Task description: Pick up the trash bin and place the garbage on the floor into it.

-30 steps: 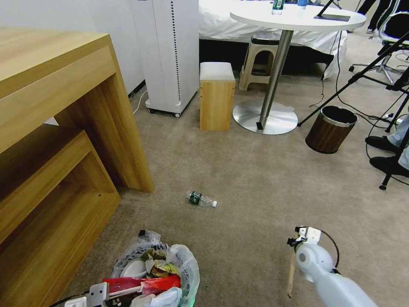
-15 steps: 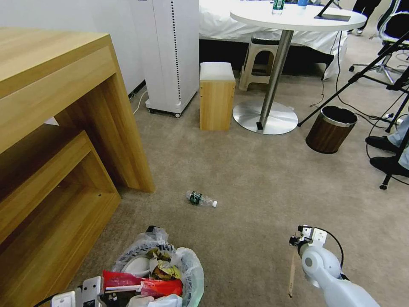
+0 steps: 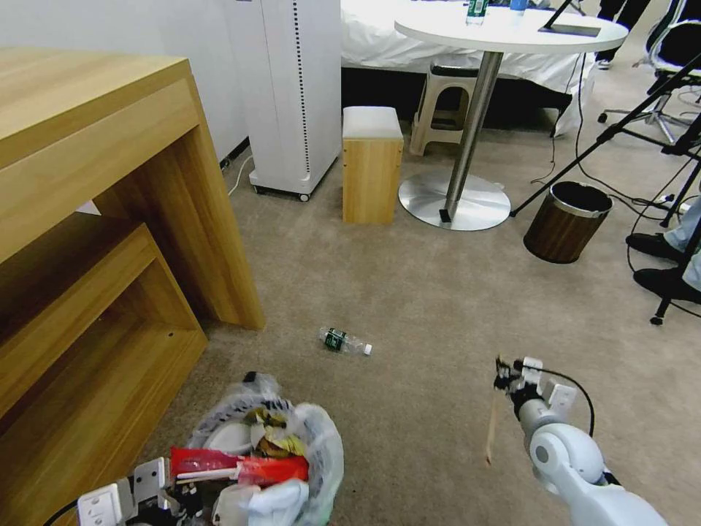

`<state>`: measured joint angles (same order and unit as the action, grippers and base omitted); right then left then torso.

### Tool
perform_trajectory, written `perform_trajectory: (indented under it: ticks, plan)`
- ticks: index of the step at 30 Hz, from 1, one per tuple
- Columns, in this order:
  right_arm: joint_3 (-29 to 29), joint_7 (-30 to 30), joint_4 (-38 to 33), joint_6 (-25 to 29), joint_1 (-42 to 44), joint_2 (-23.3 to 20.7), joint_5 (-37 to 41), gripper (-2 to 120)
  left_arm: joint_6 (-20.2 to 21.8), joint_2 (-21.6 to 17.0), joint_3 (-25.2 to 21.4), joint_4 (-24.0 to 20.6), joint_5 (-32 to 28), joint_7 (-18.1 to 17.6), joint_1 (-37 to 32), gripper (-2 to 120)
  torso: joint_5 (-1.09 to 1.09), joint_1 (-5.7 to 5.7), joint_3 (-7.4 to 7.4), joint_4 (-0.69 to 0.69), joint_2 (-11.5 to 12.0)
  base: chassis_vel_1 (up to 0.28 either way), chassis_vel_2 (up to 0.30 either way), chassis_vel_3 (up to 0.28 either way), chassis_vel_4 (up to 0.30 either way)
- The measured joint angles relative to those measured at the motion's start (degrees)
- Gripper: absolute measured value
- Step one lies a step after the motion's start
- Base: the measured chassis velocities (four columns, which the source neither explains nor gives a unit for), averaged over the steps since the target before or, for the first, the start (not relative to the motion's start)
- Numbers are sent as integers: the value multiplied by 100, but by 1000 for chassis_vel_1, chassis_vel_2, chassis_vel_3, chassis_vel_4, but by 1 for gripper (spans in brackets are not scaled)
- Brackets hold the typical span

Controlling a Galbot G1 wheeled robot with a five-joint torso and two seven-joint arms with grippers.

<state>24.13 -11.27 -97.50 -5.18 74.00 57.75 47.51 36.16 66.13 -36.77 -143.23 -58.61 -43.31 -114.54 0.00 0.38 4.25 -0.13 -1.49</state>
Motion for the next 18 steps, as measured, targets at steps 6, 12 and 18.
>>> perform_trajectory:
  ticks: [6,12,18]
  plan:
    - [114,915,-142,894,-119,-73,38,0,-50,5,57,-20,76,-159,100,0,0,0,0,0,0,0,0,0,0]
    - [154,2159,-552,1713,-207,-230,385,0,-56,-154,12,39,156,-178,211,0,1,0,0,0,0,0,0,0,0]
    - [34,2440,-1011,1933,-441,-325,409,0,1,-169,203,228,513,178,331,0,0,0,0,0,0,0,0,0,0]
